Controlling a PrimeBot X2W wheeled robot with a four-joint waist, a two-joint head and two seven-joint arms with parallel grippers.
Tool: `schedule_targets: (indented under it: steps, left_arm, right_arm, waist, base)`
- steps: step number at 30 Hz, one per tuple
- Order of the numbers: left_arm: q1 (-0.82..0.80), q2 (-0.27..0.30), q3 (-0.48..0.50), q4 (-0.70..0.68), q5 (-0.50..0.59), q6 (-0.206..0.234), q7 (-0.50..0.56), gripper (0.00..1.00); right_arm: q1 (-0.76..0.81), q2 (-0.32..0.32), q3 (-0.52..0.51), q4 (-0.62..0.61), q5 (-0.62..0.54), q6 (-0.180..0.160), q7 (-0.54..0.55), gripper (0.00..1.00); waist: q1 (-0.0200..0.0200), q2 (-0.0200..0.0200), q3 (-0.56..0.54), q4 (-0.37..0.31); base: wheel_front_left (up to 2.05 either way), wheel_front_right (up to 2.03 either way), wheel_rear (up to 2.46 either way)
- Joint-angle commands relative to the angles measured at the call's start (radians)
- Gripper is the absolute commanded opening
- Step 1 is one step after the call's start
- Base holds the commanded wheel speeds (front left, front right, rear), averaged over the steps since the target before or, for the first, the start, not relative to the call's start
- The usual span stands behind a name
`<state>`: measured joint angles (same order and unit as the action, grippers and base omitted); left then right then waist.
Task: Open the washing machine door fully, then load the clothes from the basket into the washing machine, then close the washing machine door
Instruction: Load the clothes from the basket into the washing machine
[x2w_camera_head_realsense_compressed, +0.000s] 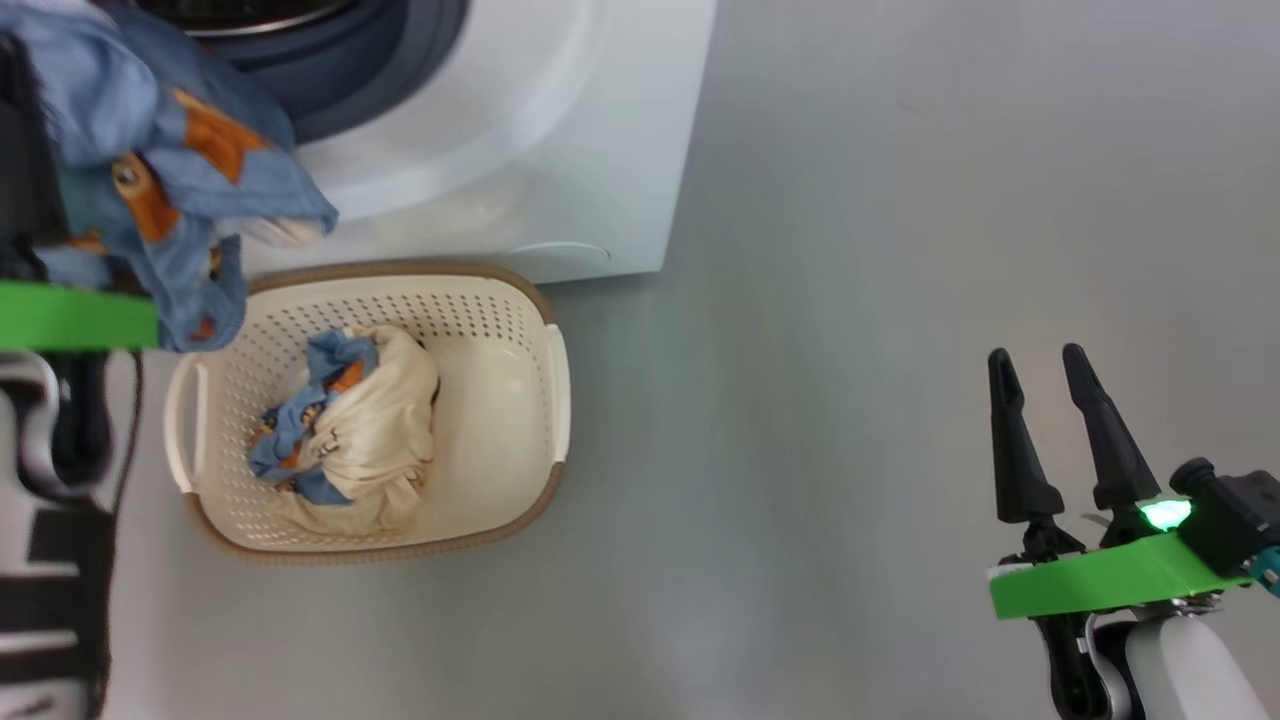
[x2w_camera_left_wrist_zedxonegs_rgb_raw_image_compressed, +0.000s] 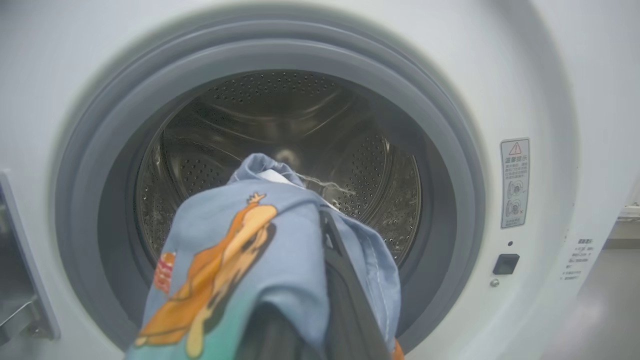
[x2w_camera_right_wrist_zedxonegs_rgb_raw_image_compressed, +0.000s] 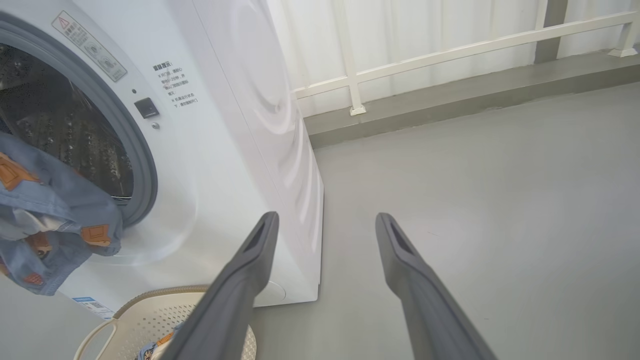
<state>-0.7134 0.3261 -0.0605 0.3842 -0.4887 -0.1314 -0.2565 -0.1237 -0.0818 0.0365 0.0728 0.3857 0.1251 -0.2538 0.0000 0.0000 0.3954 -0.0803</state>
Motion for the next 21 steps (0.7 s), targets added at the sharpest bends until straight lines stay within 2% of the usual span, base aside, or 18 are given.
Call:
schedule_targets:
  steps: [1,9,21]
  left_arm:
    - [-0.049,0.053,0.026,-0.001,0.003,0.001,-0.005,0.00]
    - [-0.261,0.108,-0.029,0.215,0.015,0.001,-0.005,0.00]
    - [-0.514,0.134,-0.160,0.562,-0.065,0.001,0.007,0.00]
  right_arm:
    - [-0.017,-0.001,0.030,-0.027,-0.003,0.006,-0.008,1.00]
    - [-0.043,0.015,0.038,-0.033,0.000,0.006,-0.008,1.00]
    - [-0.074,0.029,0.062,-0.050,0.002,0.006,-0.008,1.00]
  waist:
    - [0.0000,0.0000,0.050,-0.040]
    - [0.0000,0.0000,0.116,-0.085]
    - [0.0000,0.0000,0.191,-0.129]
  base:
    - [0.00,0.00,0.00]
    - [0.00,0.00,0.00]
    - [0.00,0.00,0.00]
